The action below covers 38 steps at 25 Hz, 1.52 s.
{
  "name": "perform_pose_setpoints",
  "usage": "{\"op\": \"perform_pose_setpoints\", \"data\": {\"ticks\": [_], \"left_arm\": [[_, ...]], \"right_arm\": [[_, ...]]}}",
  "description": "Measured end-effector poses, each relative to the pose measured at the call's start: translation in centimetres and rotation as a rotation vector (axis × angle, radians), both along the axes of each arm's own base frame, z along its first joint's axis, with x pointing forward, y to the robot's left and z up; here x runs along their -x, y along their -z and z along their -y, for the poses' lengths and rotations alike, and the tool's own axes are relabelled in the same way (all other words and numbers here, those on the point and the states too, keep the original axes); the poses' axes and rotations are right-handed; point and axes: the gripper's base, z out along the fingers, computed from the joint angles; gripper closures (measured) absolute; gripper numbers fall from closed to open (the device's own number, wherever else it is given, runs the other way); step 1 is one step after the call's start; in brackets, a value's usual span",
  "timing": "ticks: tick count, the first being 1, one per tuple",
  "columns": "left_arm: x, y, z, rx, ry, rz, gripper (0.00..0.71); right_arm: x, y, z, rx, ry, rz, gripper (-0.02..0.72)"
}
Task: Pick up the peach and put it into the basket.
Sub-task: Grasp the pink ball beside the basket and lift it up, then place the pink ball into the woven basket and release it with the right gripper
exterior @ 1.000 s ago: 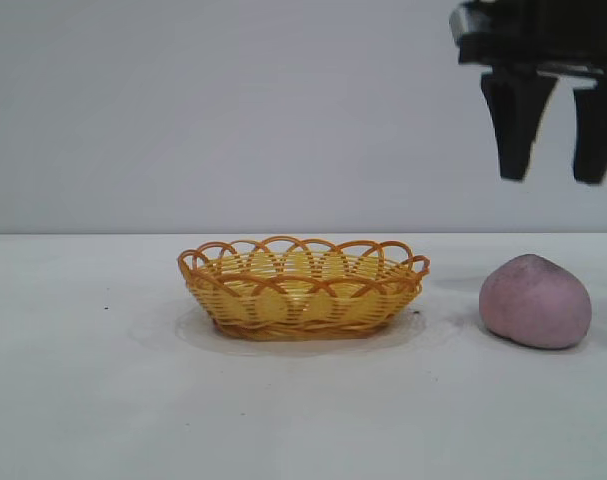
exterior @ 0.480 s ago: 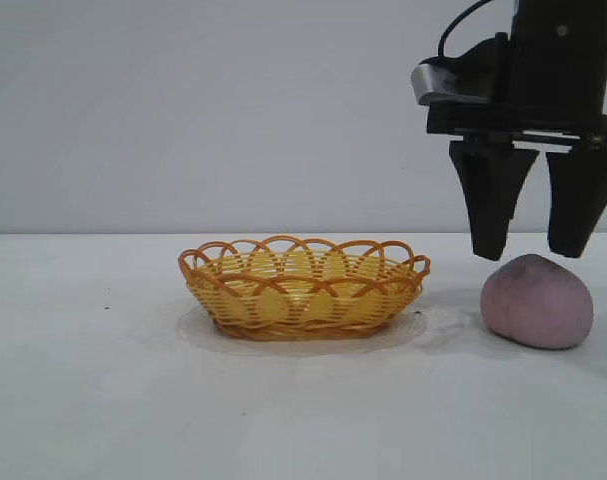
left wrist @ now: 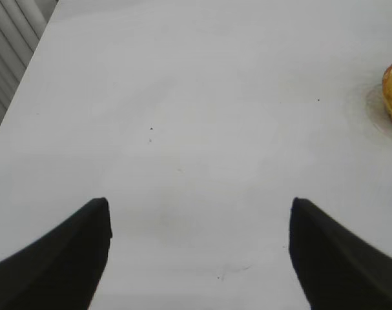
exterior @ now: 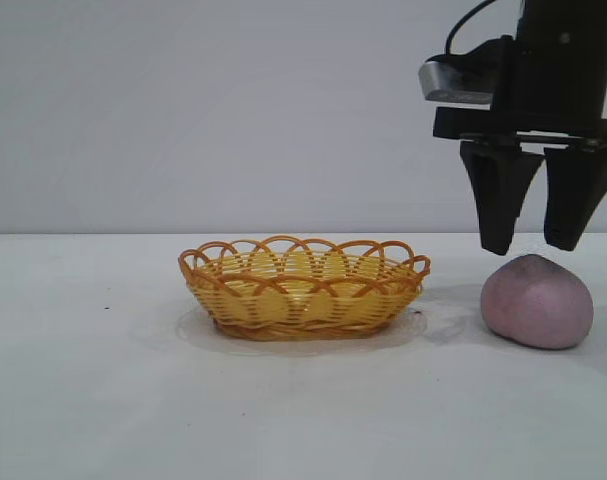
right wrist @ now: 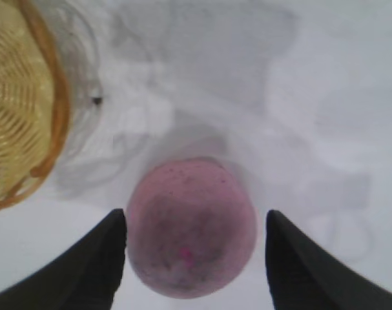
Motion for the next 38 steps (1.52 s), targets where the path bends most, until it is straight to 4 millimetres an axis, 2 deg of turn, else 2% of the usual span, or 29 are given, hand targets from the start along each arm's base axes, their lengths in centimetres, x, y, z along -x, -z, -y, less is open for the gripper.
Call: {"op": "perform_pose_setpoints", "data": {"ticks": [8, 15, 16, 17, 18, 19, 23, 28, 31, 34, 38], "left_arm": [[0.0, 0.0, 0.0, 0.0, 0.0, 0.0, 0.203], [0.0, 0.0, 0.0, 0.0, 0.0, 0.0, 0.203], [0.0, 0.0, 0.0, 0.0, 0.0, 0.0, 0.203], [0.0, 0.0, 0.0, 0.0, 0.0, 0.0, 0.203], [0.0, 0.0, 0.0, 0.0, 0.0, 0.0, 0.203], [0.0, 0.0, 0.0, 0.0, 0.0, 0.0, 0.203], [0.0, 0.0, 0.0, 0.0, 0.0, 0.0, 0.203], [0.0, 0.0, 0.0, 0.0, 0.0, 0.0, 0.203], [0.0, 0.0, 0.0, 0.0, 0.0, 0.0, 0.203], [0.0, 0.0, 0.0, 0.0, 0.0, 0.0, 0.203], [0.0, 0.0, 0.0, 0.0, 0.0, 0.0, 0.203]], "right_arm": [[-0.1, 2.3, -0.2, 0.008, 0.012, -0.075, 0.283], [-0.1, 3.2, -0.3, 0.011, 0.017, -0.097, 0.6], [-0.1, 3.2, -0.3, 0.011, 0.017, -0.096, 0.636], [-0.2, 3.2, -0.3, 0.01, 0.017, -0.095, 0.636], [-0.2, 2.9, -0.3, 0.008, 0.016, -0.087, 0.636], [-0.3, 2.6, -0.3, 0.008, 0.014, -0.081, 0.703], [-0.5, 0.0, -0.4, -0.013, 0.011, -0.036, 0.703], [-1.0, -4.6, -1.1, -0.081, 0.012, 0.052, 0.703], [-1.0, -6.0, -2.7, -0.099, -0.031, 0.085, 0.703], [-0.5, -7.0, -5.2, -0.124, -0.093, 0.126, 0.703], [-0.1, -6.9, -8.3, -0.146, -0.16, 0.138, 0.703]]}}
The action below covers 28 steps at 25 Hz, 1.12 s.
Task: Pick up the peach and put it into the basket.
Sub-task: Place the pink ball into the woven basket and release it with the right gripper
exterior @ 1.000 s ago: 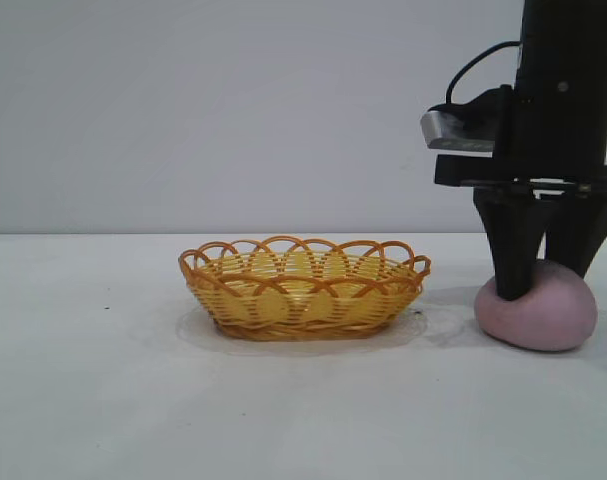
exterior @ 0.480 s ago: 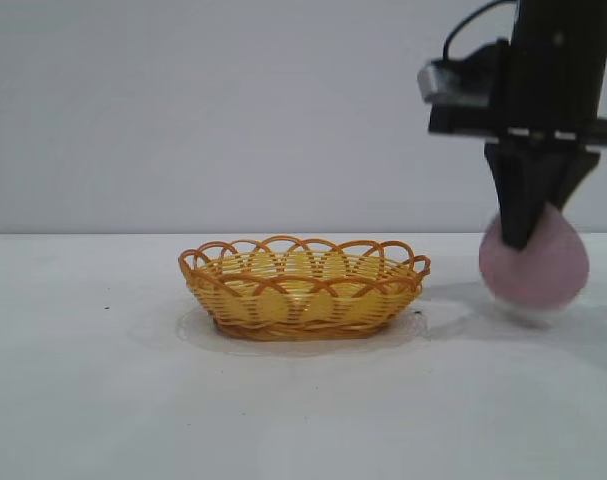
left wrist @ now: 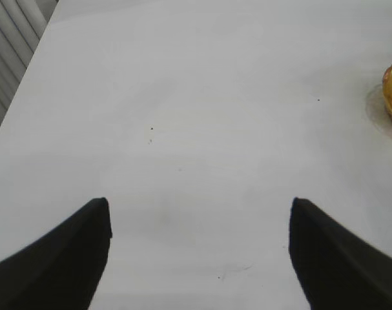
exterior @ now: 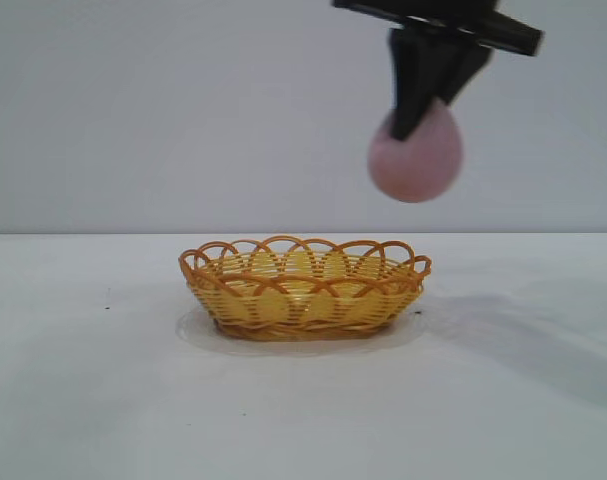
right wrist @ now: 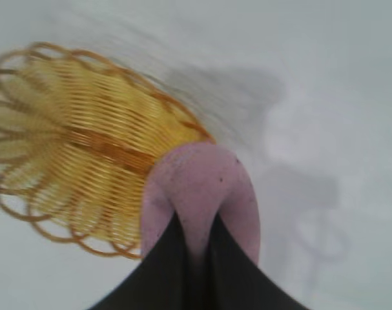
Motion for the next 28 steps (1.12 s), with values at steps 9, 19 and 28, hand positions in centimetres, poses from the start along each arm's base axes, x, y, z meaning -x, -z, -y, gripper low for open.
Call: {"op": "perform_pose_setpoints", "data": {"ticks": [9, 19, 28], "left_arm": [[0.0, 0.0, 0.0, 0.0, 0.0, 0.0, 0.203], [0.0, 0.0, 0.0, 0.0, 0.0, 0.0, 0.203], [0.0, 0.0, 0.0, 0.0, 0.0, 0.0, 0.203]], "right_arm": [[-0.7, 4.2, -4.8, 0.023, -0.079, -0.058, 0.703], [-1.0, 7.4, -5.2, 0.064, -0.08, -0.124, 0.513], [-0.8, 6.6, -5.0, 0.071, -0.086, -0.136, 0.307]]}}
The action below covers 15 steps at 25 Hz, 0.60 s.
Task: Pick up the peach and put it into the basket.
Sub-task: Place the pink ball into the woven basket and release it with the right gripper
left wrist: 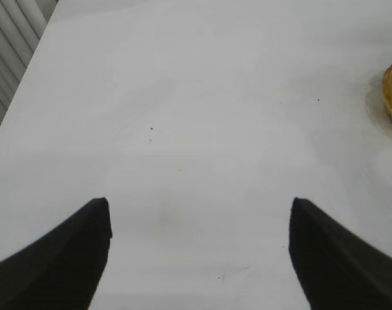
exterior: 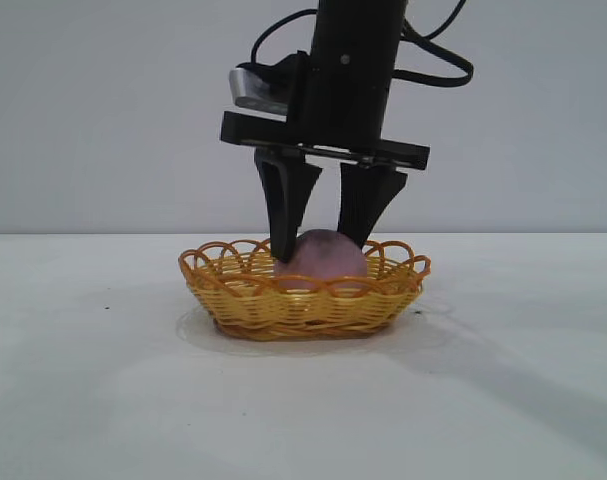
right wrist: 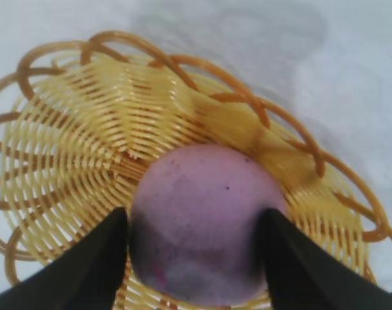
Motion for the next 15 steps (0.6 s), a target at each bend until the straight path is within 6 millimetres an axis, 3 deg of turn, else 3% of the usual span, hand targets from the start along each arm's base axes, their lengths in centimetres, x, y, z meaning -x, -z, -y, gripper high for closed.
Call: {"op": "perform_pose_setpoints", "data": {"ticks": [2, 9, 15], "left_arm": [[0.0, 0.0, 0.0, 0.0, 0.0, 0.0, 0.203], [0.0, 0.0, 0.0, 0.0, 0.0, 0.0, 0.203], [0.0, 0.0, 0.0, 0.0, 0.0, 0.0, 0.203]], "right_arm": [[0.0, -1.3, 0.2, 0.006, -0.011, 0.02, 0.267], [-0.8, -4.5, 2.0, 0.064, -0.022, 0.09, 0.282], [-4.1, -4.7, 7.7, 0.085, 0.126, 0.077, 0.282]]}}
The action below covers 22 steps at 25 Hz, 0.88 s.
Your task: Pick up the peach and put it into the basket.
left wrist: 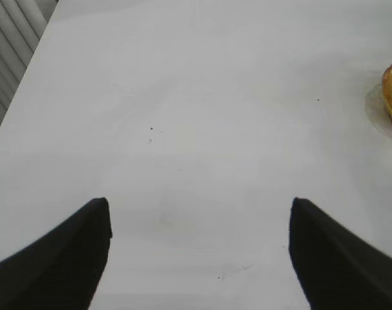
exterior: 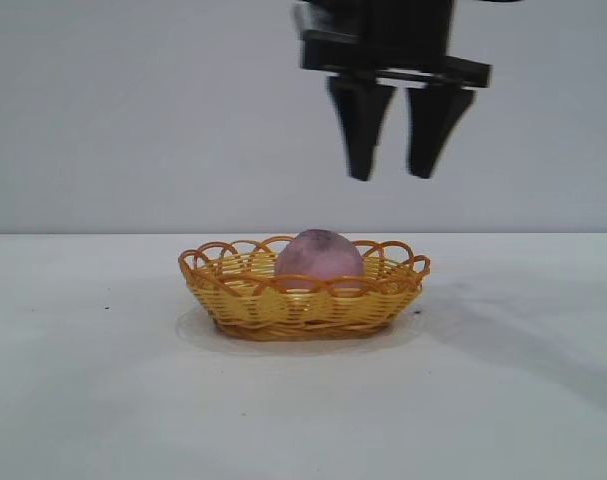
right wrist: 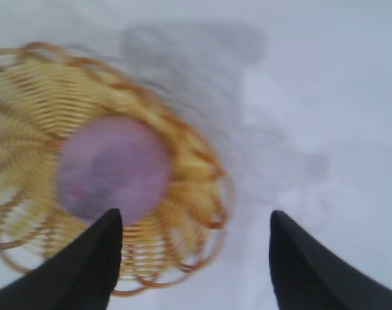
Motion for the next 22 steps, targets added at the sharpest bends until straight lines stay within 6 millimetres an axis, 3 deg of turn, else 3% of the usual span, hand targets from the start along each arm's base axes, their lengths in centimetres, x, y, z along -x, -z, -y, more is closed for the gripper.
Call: {"op": "perform_pose_setpoints", "data": {"ticks": [6, 12, 16, 22], "left_arm": [[0.0, 0.0, 0.0, 0.0, 0.0, 0.0, 0.203], [0.0, 0.0, 0.0, 0.0, 0.0, 0.0, 0.203], [0.0, 0.0, 0.0, 0.0, 0.0, 0.0, 0.203], [0.0, 0.0, 0.0, 0.0, 0.0, 0.0, 0.203]], "right_arm": [[-3.1, 0.0, 8.4, 0.008, 0.207, -0.012, 0.282], [-3.9, 0.1, 14.9, 0.01, 0.364, -0.052, 0.282], [-3.8, -0.7, 16.9, 0.005, 0.411, -0.045, 0.282], [-3.0, -3.5, 17.3, -0.012, 0.419, 0.012, 0.282]]}}
